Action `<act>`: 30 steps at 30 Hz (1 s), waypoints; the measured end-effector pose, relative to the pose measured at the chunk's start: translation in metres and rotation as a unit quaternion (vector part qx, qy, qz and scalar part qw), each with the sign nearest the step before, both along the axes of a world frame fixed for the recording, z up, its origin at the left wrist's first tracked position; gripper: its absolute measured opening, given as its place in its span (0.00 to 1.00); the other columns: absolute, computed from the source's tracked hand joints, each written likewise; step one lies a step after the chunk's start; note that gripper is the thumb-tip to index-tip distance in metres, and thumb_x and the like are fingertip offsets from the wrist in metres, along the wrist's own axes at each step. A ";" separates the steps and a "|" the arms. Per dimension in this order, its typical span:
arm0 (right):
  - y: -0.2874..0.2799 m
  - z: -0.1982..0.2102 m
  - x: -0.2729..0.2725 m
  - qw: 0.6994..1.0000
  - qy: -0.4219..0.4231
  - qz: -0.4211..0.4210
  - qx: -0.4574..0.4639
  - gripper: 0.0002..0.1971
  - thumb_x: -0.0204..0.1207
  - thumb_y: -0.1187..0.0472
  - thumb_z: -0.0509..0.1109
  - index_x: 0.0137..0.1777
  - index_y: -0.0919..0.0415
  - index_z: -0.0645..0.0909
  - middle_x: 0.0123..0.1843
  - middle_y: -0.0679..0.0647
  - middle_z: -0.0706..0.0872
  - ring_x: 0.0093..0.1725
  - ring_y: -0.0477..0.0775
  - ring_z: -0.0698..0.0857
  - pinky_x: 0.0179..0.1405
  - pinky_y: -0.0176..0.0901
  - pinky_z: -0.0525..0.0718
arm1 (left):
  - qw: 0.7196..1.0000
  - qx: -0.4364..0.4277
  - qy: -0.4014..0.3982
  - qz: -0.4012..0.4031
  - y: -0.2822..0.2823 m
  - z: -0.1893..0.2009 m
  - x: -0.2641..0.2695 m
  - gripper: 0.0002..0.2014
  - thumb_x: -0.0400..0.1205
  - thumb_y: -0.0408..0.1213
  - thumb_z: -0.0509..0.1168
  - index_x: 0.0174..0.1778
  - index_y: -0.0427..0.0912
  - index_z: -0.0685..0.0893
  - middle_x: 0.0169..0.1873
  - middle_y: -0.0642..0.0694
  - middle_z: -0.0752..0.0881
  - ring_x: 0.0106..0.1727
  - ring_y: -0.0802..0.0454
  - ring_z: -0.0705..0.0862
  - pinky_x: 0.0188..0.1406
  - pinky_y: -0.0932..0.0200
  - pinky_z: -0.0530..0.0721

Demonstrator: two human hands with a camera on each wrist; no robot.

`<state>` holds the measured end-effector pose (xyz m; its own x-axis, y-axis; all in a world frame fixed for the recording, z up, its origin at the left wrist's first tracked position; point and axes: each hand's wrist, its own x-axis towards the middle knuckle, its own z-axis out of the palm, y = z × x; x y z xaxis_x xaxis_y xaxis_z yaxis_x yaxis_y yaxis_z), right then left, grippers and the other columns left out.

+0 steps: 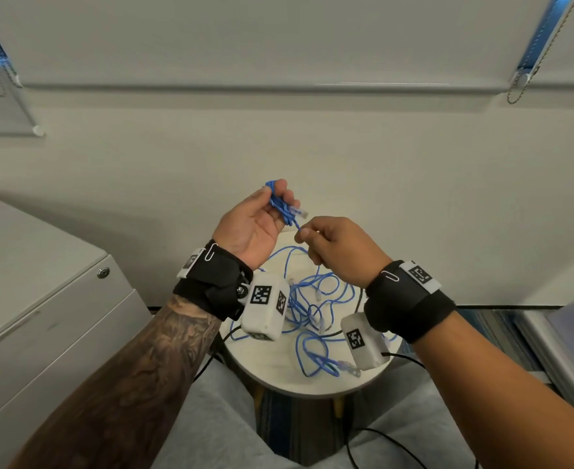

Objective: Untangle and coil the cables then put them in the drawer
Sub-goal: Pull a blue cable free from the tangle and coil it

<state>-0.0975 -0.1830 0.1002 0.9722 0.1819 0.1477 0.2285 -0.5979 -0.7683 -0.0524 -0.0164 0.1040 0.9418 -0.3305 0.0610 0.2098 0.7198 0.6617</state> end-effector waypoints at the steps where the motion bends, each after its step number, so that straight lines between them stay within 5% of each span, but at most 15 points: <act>1: 0.000 0.000 -0.003 1.000 0.002 0.005 -0.015 0.13 0.88 0.55 0.61 0.51 0.58 0.87 0.28 0.46 0.82 0.23 0.38 0.76 0.28 0.25 0.72 | 1.000 0.007 -0.003 0.021 -0.001 -0.001 0.002 0.13 0.90 0.33 0.50 0.56 0.33 0.80 0.39 0.44 0.86 0.43 0.52 0.88 0.60 0.55 0.83; 6: 0.004 0.003 -0.018 0.998 -0.005 0.034 -0.058 0.15 0.87 0.51 0.64 0.46 0.57 0.89 0.27 0.45 0.77 0.25 0.42 0.73 0.29 0.33 0.72 | 0.981 0.138 -0.049 0.129 -0.003 -0.009 0.008 0.12 0.90 0.30 0.53 0.50 0.35 0.82 0.40 0.43 0.85 0.43 0.49 0.89 0.50 0.55 0.87; 9: 0.003 0.007 -0.023 0.997 -0.027 0.051 -0.052 0.15 0.85 0.52 0.67 0.43 0.60 0.89 0.25 0.45 0.74 0.25 0.44 0.70 0.27 0.32 0.69 | 0.917 0.330 -0.148 0.166 -0.005 -0.013 0.001 0.11 0.88 0.27 0.57 0.48 0.31 0.84 0.42 0.45 0.88 0.40 0.51 0.90 0.45 0.55 0.88; 12: -0.004 0.012 -0.023 0.997 -0.054 0.051 -0.035 0.11 0.82 0.57 0.71 0.42 0.61 0.87 0.27 0.48 0.76 0.26 0.46 0.69 0.28 0.36 0.69 | 0.853 0.452 -0.232 0.118 -0.006 -0.018 -0.008 0.10 0.87 0.26 0.59 0.49 0.30 0.86 0.46 0.42 0.88 0.38 0.62 0.87 0.42 0.68 0.82; 14: -0.011 0.014 -0.020 0.995 -0.084 0.039 -0.024 0.07 0.81 0.59 0.72 0.42 0.57 0.89 0.29 0.51 0.83 0.28 0.50 0.73 0.32 0.42 0.73 | 0.831 0.482 -0.272 0.061 -0.005 -0.020 -0.015 0.12 0.88 0.31 0.57 0.47 0.33 0.85 0.39 0.43 0.88 0.37 0.57 0.86 0.43 0.64 0.81; 18: -0.023 0.013 -0.010 0.993 -0.117 -0.004 0.024 0.01 0.77 0.60 0.77 0.45 0.54 0.87 0.26 0.49 0.76 0.27 0.47 0.71 0.32 0.43 0.73 | 0.858 0.450 -0.245 -0.039 -0.004 -0.016 -0.025 0.16 0.90 0.31 0.50 0.44 0.30 0.80 0.33 0.39 0.81 0.35 0.42 0.81 0.41 0.54 0.81; 21: -0.030 0.008 -0.004 0.991 -0.122 -0.026 0.050 0.02 0.79 0.60 0.76 0.50 0.54 0.88 0.36 0.50 0.86 0.33 0.50 0.79 0.37 0.42 0.79 | 0.871 0.435 -0.212 -0.082 -0.004 -0.012 -0.028 0.15 0.89 0.29 0.51 0.47 0.27 0.81 0.30 0.43 0.79 0.31 0.45 0.77 0.40 0.51 0.80; 23: -0.034 0.001 -0.002 0.992 -0.115 -0.031 0.050 0.05 0.82 0.58 0.72 0.52 0.52 0.90 0.45 0.49 0.91 0.39 0.44 0.83 0.42 0.38 0.80 | 0.895 0.395 -0.171 -0.118 -0.003 -0.007 -0.028 0.16 0.88 0.31 0.50 0.45 0.31 0.81 0.28 0.45 0.77 0.27 0.49 0.74 0.43 0.49 0.77; 27: -0.028 -0.015 -0.001 0.993 -0.082 -0.040 0.081 0.10 0.86 0.57 0.67 0.59 0.47 0.89 0.39 0.47 0.89 0.37 0.41 0.82 0.43 0.37 0.80 | 0.969 0.187 -0.040 -0.154 -0.001 -0.001 -0.031 0.16 0.87 0.35 0.49 0.47 0.33 0.81 0.28 0.48 0.72 0.25 0.54 0.71 0.45 0.54 0.82; 30: -0.013 -0.027 -0.005 0.999 -0.022 -0.008 0.028 0.12 0.88 0.58 0.61 0.61 0.47 0.86 0.33 0.48 0.85 0.28 0.46 0.77 0.34 0.44 0.83 | 0.993 0.032 0.047 -0.102 -0.004 -0.003 -0.027 0.15 0.87 0.35 0.51 0.50 0.31 0.81 0.30 0.47 0.74 0.27 0.54 0.76 0.44 0.54 0.87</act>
<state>-0.1023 -0.1960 0.0735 0.9674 0.1565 0.1990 0.2528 -0.5585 -0.7901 -0.0790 -0.0204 0.1010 0.8554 -0.5156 -0.0504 0.4097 0.6136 0.6750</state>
